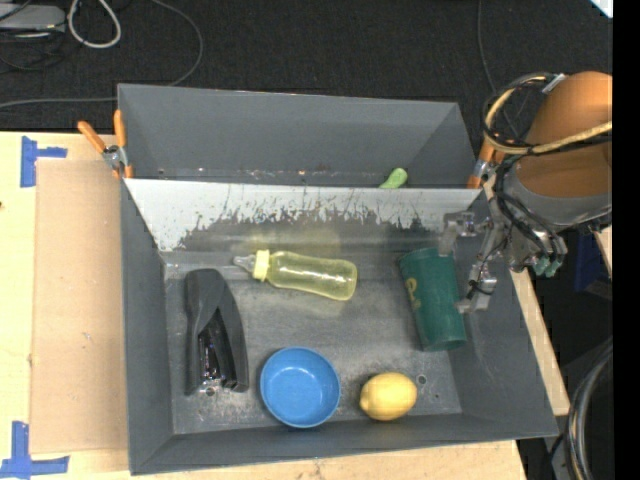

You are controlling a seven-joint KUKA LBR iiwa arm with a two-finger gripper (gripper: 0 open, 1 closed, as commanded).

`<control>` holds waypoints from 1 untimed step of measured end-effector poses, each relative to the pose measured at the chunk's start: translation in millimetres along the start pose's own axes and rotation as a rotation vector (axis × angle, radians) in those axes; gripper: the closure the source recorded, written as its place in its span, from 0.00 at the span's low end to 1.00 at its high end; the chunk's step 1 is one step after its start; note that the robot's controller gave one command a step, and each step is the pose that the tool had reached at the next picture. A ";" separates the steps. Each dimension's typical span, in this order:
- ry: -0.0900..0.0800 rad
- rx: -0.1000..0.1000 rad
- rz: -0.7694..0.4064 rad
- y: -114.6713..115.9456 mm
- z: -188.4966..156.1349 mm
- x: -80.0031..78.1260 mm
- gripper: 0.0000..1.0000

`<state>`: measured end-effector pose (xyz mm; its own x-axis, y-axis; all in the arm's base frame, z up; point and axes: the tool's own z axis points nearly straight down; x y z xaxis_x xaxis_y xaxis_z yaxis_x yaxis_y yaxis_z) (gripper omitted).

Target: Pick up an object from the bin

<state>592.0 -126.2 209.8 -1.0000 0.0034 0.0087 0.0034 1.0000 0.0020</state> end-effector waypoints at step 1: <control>-0.008 0.001 -0.005 1.0 -4.9 -1.3 0.00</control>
Offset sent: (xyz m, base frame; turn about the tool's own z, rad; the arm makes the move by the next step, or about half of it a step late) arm -0.0701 0.0450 -0.0558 0.1436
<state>593.3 -125.2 214.7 -1.0000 -0.0014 0.0009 -0.0014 1.0000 0.0009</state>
